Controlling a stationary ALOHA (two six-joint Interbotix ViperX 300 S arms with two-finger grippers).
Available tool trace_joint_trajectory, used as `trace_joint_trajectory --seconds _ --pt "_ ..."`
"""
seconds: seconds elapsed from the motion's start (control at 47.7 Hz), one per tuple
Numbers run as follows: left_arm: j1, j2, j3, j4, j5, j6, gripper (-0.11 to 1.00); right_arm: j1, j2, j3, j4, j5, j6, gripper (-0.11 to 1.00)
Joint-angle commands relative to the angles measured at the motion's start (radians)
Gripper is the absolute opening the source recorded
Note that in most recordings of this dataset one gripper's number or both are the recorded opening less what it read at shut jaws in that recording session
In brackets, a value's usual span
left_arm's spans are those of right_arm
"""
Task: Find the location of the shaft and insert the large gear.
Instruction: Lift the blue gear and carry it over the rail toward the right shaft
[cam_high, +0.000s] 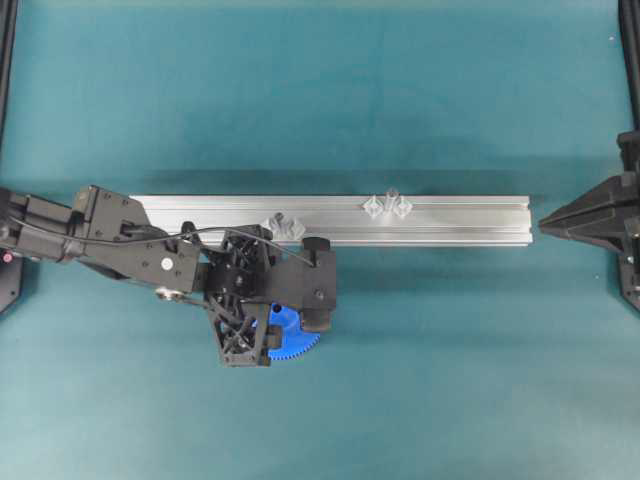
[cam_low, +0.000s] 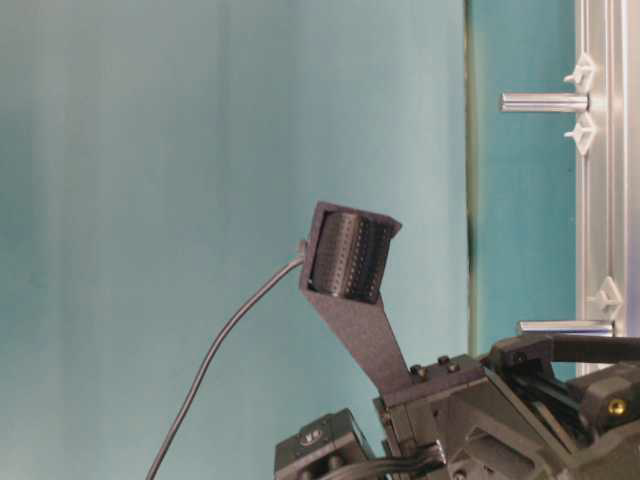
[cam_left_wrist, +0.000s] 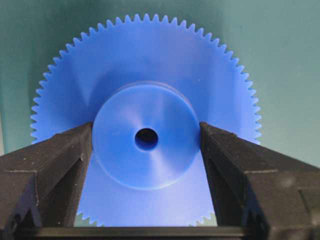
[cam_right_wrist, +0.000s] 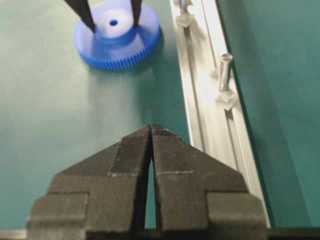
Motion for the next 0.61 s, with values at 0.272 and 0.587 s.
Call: trace_joint_trajectory --seconds 0.272,0.587 --pt "0.000 -0.107 -0.078 0.003 0.005 0.005 0.72 -0.002 -0.005 0.000 0.000 -0.008 0.009 0.07" --pt "0.057 -0.155 -0.181 0.006 0.103 0.164 0.72 -0.002 -0.023 0.009 0.000 -0.009 0.009 0.07"
